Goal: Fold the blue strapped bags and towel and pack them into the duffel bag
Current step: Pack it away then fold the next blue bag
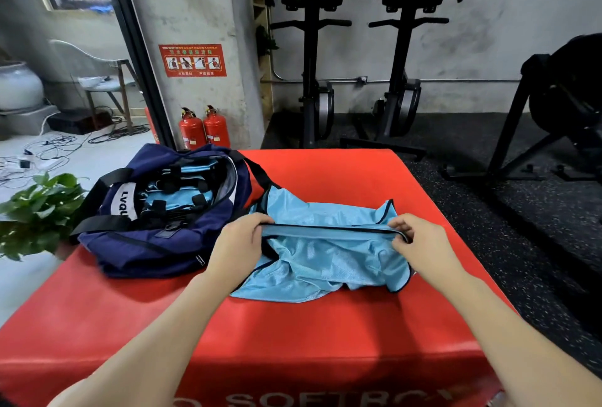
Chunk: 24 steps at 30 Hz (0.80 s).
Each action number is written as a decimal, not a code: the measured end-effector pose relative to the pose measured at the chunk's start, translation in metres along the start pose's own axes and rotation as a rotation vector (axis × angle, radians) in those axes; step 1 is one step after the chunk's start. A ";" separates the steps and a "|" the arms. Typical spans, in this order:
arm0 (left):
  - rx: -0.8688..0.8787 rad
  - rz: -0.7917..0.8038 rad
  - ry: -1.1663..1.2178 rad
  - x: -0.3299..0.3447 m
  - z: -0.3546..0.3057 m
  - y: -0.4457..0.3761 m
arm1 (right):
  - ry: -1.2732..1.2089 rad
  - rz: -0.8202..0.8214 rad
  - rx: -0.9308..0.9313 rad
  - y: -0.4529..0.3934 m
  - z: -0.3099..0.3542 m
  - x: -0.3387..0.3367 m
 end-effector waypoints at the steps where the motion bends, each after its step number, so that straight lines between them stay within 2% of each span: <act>1: -0.008 -0.019 0.026 -0.004 -0.001 -0.001 | 0.011 -0.005 -0.004 -0.003 -0.001 -0.001; 4: -0.067 0.047 0.147 -0.013 -0.009 -0.004 | 0.111 -0.017 -0.014 -0.013 -0.007 -0.001; 6: -0.118 0.251 0.215 -0.014 -0.013 -0.001 | 0.168 0.017 0.004 -0.019 -0.008 -0.004; 7: -0.134 0.364 0.221 -0.012 -0.012 0.002 | 0.200 0.081 0.010 -0.022 -0.007 -0.005; 9: -0.122 0.535 0.165 -0.007 -0.007 0.010 | 0.280 0.312 -0.010 -0.022 -0.002 -0.006; 11: -0.085 0.609 0.083 -0.003 0.000 0.015 | 0.342 0.505 -0.057 -0.016 0.002 -0.005; 13: -0.052 0.609 0.042 0.000 0.006 0.017 | 0.357 0.564 -0.085 -0.010 0.002 -0.002; 16: -0.026 0.621 0.021 0.003 0.012 0.017 | 0.215 0.543 -0.087 -0.008 0.000 0.000; 20: -0.081 0.797 0.040 0.000 0.015 0.024 | -0.095 0.524 -0.001 -0.014 -0.003 0.000; 22: -0.090 0.781 0.075 -0.003 0.008 0.017 | -0.078 0.358 -0.013 -0.027 -0.007 0.003; 24: -0.082 0.630 0.089 0.001 0.001 0.000 | 0.006 0.178 -0.039 -0.041 -0.006 0.012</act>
Point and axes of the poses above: each hand's wrist, its own y-axis away from the middle knuckle, its own x-axis out of the palm, z = x × y, the point moved 4 cm from there along -y, towards the middle knuckle, and after that the axes turned 4 degrees about y, right-handed, at the moved point
